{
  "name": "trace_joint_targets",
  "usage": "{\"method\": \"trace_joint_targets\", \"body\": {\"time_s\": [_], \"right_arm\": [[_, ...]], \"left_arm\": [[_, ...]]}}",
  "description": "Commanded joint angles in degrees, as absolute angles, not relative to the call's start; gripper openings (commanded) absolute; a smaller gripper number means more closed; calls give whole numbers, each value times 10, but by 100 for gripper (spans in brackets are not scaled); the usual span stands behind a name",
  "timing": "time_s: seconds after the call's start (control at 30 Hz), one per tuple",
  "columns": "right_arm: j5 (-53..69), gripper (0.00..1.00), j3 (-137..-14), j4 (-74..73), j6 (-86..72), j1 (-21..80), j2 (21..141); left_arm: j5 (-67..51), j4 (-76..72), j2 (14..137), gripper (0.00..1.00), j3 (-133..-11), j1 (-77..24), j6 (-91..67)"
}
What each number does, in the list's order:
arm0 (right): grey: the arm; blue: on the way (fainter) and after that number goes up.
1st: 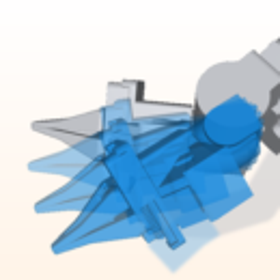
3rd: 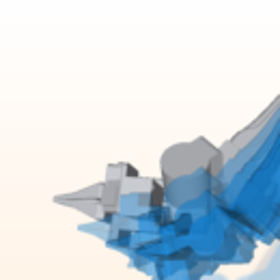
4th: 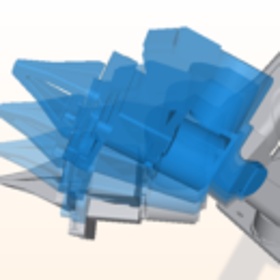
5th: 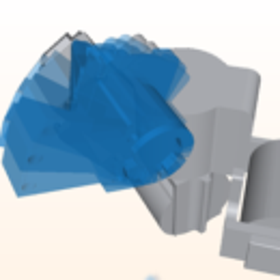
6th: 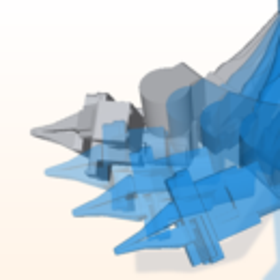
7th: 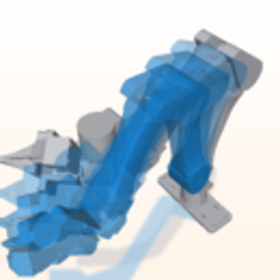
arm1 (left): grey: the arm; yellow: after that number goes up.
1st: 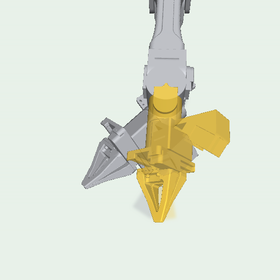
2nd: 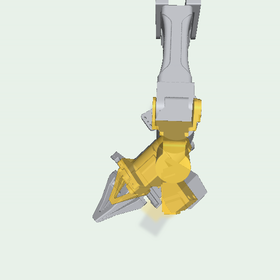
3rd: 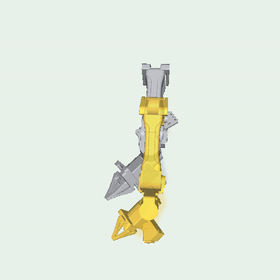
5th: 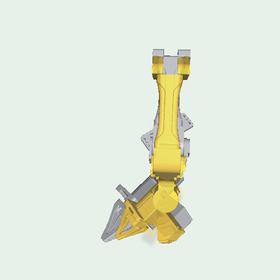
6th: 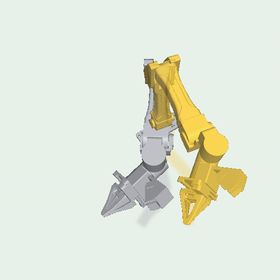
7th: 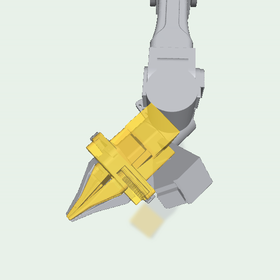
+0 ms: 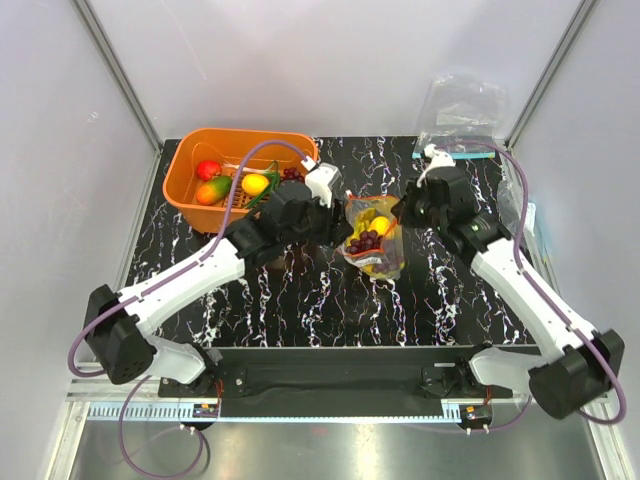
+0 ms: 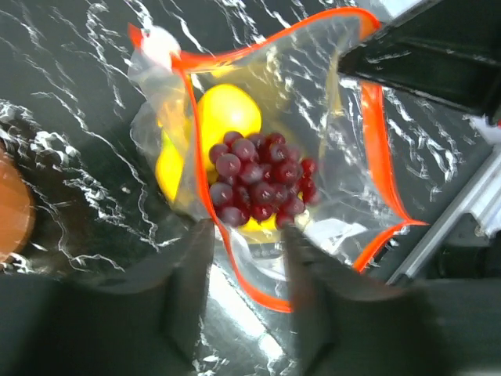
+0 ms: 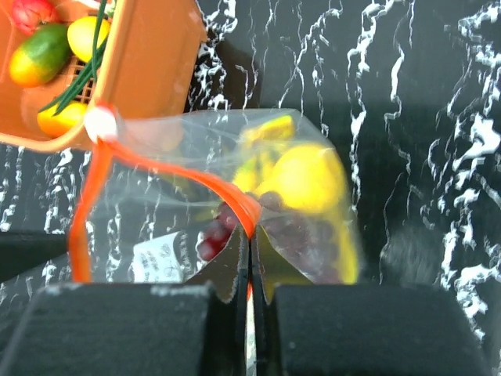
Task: Place the food in the zip-top bag and seal the zipper
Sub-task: Adjust the zipper food storage bag at the center of the board, then pick up the fake fruit from the bin.
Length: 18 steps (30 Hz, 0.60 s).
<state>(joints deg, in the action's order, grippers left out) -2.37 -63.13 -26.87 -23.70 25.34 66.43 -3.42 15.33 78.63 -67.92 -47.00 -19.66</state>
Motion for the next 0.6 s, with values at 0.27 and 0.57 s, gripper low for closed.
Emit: {"method": "trace_joint_targets", "body": {"time_s": [0.27, 0.57], "right_arm": [[-97, 0, -760, -332, -277, 250, 755], [-102, 0, -752, -395, -319, 250, 755]], "left_arm": [[42, 279, 799, 94, -890, -390, -240], [57, 387, 865, 97, -934, -241, -244]]}}
